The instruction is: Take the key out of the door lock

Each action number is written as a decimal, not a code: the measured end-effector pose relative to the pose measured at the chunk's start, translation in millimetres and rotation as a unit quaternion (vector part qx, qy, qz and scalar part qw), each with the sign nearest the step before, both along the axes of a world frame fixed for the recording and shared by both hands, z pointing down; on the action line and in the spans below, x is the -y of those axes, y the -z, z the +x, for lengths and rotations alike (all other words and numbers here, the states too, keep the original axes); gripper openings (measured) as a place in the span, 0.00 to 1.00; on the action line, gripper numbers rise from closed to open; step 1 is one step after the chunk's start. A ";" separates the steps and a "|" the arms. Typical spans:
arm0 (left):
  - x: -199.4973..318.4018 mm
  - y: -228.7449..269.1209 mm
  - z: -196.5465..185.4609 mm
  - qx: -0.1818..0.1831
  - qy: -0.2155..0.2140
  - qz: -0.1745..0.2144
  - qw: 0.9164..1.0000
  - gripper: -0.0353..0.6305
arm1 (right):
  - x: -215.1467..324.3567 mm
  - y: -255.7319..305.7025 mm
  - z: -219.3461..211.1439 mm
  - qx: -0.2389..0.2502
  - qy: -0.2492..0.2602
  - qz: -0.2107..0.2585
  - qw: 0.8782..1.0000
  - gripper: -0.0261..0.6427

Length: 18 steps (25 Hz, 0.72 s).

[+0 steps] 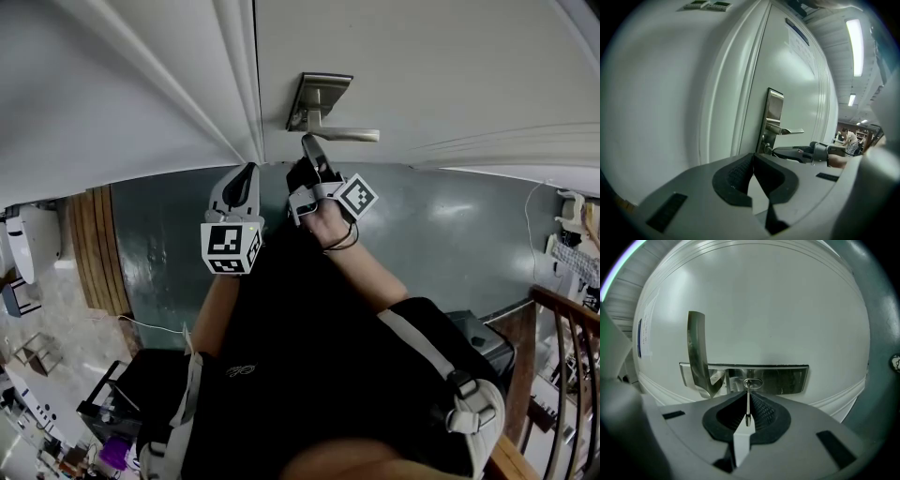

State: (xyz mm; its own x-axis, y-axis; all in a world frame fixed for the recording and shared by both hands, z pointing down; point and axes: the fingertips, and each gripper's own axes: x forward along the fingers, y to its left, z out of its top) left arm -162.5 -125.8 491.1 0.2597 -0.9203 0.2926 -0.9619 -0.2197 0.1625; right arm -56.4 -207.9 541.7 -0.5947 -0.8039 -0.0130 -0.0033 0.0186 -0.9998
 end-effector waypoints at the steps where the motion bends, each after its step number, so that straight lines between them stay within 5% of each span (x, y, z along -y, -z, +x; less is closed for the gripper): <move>1: -0.5 -0.5 0.3 -0.001 -0.001 0.000 1.000 0.09 | -1.4 -0.7 0.4 -0.005 0.002 0.001 1.000 0.08; 13: -28.3 -1.4 0.6 -0.008 -0.010 0.000 1.000 0.09 | -38.4 6.7 -0.8 -0.041 0.012 0.023 0.999 0.08; 18: -43.0 -8.1 -2.0 -0.014 -0.010 -0.004 1.000 0.09 | -55.5 5.5 -4.6 -0.112 0.038 0.054 0.991 0.08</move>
